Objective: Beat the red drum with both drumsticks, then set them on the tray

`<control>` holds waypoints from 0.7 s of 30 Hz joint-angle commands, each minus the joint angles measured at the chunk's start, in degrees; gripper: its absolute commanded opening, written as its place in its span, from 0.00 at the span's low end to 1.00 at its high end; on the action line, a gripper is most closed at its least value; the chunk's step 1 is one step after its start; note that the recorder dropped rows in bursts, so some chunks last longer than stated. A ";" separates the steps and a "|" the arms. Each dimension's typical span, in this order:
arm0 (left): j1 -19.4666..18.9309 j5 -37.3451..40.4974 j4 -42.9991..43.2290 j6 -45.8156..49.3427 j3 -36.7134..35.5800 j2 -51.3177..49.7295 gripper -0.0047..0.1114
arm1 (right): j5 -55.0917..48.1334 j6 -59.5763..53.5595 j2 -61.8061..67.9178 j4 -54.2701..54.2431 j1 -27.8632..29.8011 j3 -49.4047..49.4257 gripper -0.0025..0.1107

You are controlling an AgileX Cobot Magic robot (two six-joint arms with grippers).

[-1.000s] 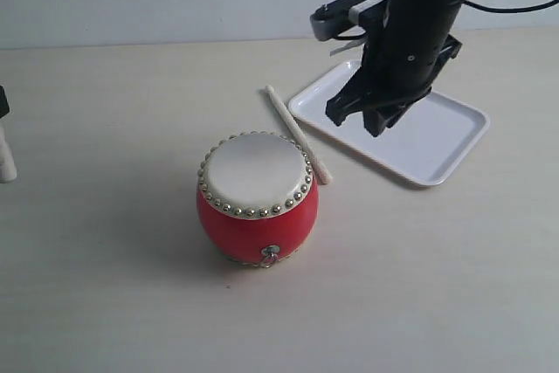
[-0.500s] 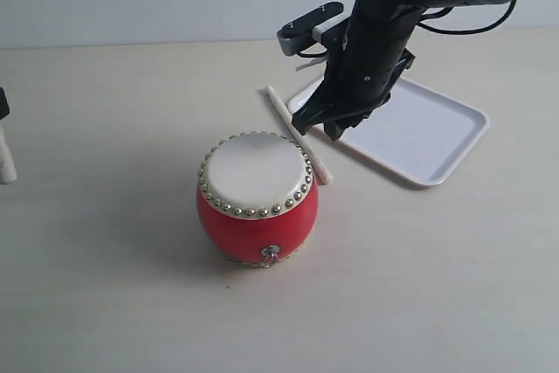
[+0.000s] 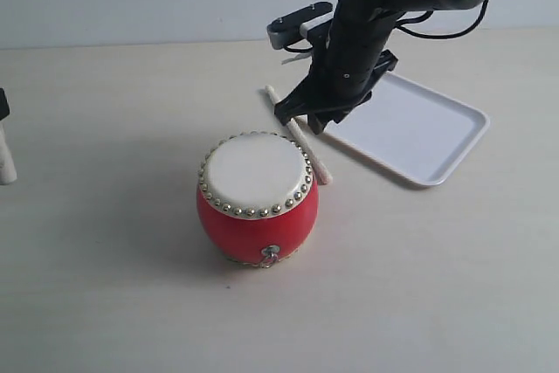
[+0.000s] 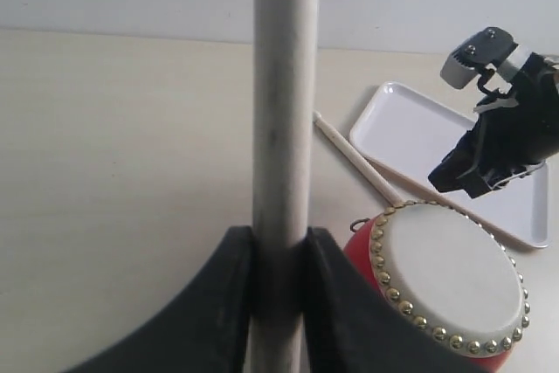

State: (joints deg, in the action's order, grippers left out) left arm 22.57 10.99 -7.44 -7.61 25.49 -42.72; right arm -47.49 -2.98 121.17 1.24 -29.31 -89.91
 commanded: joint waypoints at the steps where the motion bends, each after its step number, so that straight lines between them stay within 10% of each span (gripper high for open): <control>1: 0.34 -0.01 -0.13 0.11 -0.15 0.03 0.04 | -1.49 0.40 2.05 -0.46 -0.06 -0.79 0.34; 21: 0.34 0.49 0.10 1.38 -0.15 0.03 0.04 | -7.05 8.07 8.19 -2.80 0.16 -6.32 0.34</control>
State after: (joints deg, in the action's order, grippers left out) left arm 22.57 12.01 -7.34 -6.41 25.49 -42.72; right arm -54.32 4.79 128.30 -2.12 -29.31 -96.07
